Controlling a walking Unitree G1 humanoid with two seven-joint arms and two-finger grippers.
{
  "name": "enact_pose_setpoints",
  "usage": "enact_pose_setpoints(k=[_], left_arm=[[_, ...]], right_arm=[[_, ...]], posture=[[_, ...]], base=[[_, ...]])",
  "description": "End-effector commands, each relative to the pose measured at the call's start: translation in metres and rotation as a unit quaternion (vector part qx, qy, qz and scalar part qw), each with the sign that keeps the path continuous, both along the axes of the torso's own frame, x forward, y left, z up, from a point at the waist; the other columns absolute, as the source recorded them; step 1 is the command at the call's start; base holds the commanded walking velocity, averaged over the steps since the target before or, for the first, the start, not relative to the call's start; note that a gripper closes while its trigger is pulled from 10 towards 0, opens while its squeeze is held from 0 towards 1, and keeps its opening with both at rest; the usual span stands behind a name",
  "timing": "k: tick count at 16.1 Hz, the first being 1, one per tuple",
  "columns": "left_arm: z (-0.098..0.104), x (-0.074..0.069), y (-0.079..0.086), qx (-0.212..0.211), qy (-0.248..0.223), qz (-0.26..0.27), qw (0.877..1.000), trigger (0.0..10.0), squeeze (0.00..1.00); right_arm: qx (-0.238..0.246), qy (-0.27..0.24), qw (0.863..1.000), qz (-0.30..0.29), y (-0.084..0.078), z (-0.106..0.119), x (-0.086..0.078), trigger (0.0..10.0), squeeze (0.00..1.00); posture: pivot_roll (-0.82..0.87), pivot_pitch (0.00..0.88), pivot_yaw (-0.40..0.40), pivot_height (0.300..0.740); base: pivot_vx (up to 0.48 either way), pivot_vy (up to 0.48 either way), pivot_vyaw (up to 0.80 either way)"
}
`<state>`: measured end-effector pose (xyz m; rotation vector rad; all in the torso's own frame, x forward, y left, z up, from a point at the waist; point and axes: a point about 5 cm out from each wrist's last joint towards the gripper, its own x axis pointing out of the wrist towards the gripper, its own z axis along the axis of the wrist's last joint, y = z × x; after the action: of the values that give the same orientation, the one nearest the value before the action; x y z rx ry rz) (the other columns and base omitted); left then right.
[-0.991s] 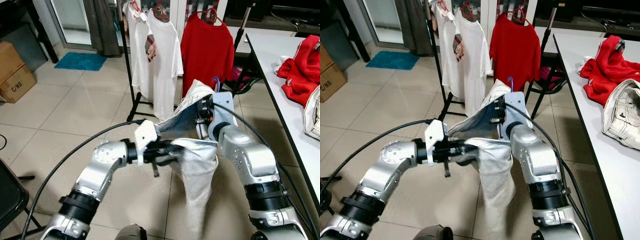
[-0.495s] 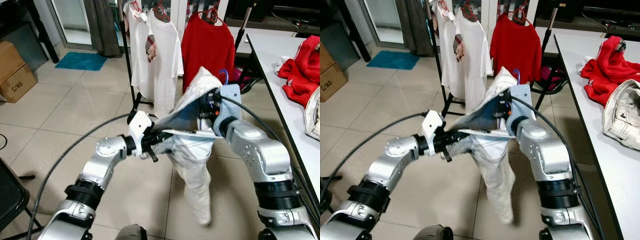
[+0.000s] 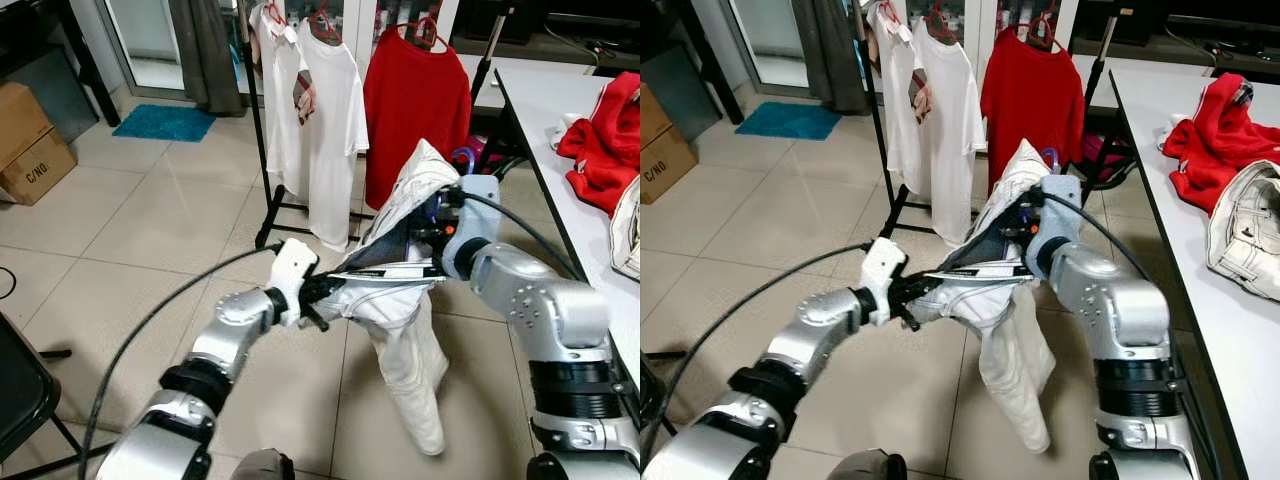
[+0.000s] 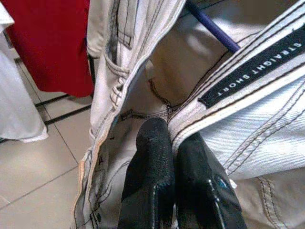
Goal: Hang hanger
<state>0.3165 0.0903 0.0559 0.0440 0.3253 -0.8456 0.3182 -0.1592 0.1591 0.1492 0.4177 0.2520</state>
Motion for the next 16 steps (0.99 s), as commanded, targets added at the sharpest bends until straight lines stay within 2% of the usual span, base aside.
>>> enact_pose_setpoints(k=[1, 3, 4, 5, 6, 7, 8, 11, 13, 14, 16], left_arm=[[-0.032, -0.007, 0.067, 0.072, 0.070, 0.157, 0.982, 0.0, 0.00], [-0.034, -0.007, 0.068, 0.077, 0.079, 0.171, 0.979, 0.0, 0.00], [-0.036, -0.008, 0.065, 0.071, 0.084, 0.165, 0.980, 0.0, 0.00], [-0.037, -0.009, 0.060, 0.062, 0.087, 0.150, 0.983, 8.2, 0.00], [-0.036, -0.010, 0.057, 0.058, 0.087, 0.141, 0.985, 10.0, 0.00], [-0.031, -0.009, 0.047, 0.012, 0.084, 0.108, 0.991, 10.0, 1.00], [-0.024, -0.008, 0.040, -0.018, 0.077, 0.075, 0.994, 10.0, 1.00], [-0.024, -0.011, 0.039, -0.026, 0.091, 0.052, 0.994, 10.0, 1.00], [-0.023, -0.019, 0.037, -0.064, 0.111, 0.006, 0.992, 10.0, 1.00], [-0.016, -0.021, 0.038, -0.079, 0.092, -0.007, 0.993, 10.0, 1.00], [-0.002, -0.019, 0.043, -0.093, 0.040, 0.017, 0.995, 10.0, 1.00]], right_arm=[[-0.027, -0.089, 0.993, -0.074, -0.041, 0.045, 0.000, 10.0, 0.00], [-0.032, -0.090, 0.993, -0.070, -0.040, 0.046, -0.001, 10.0, 0.00], [-0.062, -0.091, 0.992, -0.062, -0.039, 0.045, -0.001, 10.0, 0.00], [-0.076, -0.092, 0.991, -0.058, -0.037, 0.043, -0.001, 10.0, 0.00], [-0.078, -0.091, 0.991, -0.057, -0.037, 0.042, -0.001, 10.0, 0.00], [-0.084, -0.091, 0.991, -0.053, -0.033, 0.041, -0.001, 10.0, 0.00], [-0.090, -0.091, 0.990, -0.052, -0.029, 0.038, -0.001, 10.0, 0.00], [-0.096, -0.087, 0.990, -0.051, -0.026, 0.032, -0.003, 10.0, 0.00], [-0.096, -0.078, 0.990, -0.065, -0.026, 0.024, -0.005, 10.0, 0.00], [-0.100, -0.070, 0.989, -0.083, -0.030, 0.018, -0.008, 10.0, 0.00], [-0.122, -0.059, 0.985, -0.109, -0.039, 0.008, -0.013, 10.0, 0.00]], posture=[[0.04, 0.000, 0.034, 0.740], [0.04, 0.003, 0.033, 0.740], [0.04, 0.003, 0.033, 0.740], [0.04, 0.003, 0.033, 0.740], [0.04, 0.003, 0.033, 0.740], [0.04, 0.009, 0.034, 0.740], [0.04, 0.009, 0.034, 0.740], [0.05, 0.008, 0.031, 0.740], [0.05, 0.006, 0.034, 0.740], [0.05, 0.006, 0.037, 0.740], [0.05, 0.008, 0.041, 0.740]], base=[[0.000, 0.000, 0.00], [0.000, 0.000, 0.00], [0.000, 0.000, 0.00], [0.000, 0.000, 0.00], [0.000, 0.000, 0.00], [0.000, 0.000, 0.00], [0.000, 0.000, 0.00], [0.000, 0.000, 0.00], [0.000, 0.000, 0.00], [0.000, 0.000, 0.00], [0.000, 0.000, 0.00]])
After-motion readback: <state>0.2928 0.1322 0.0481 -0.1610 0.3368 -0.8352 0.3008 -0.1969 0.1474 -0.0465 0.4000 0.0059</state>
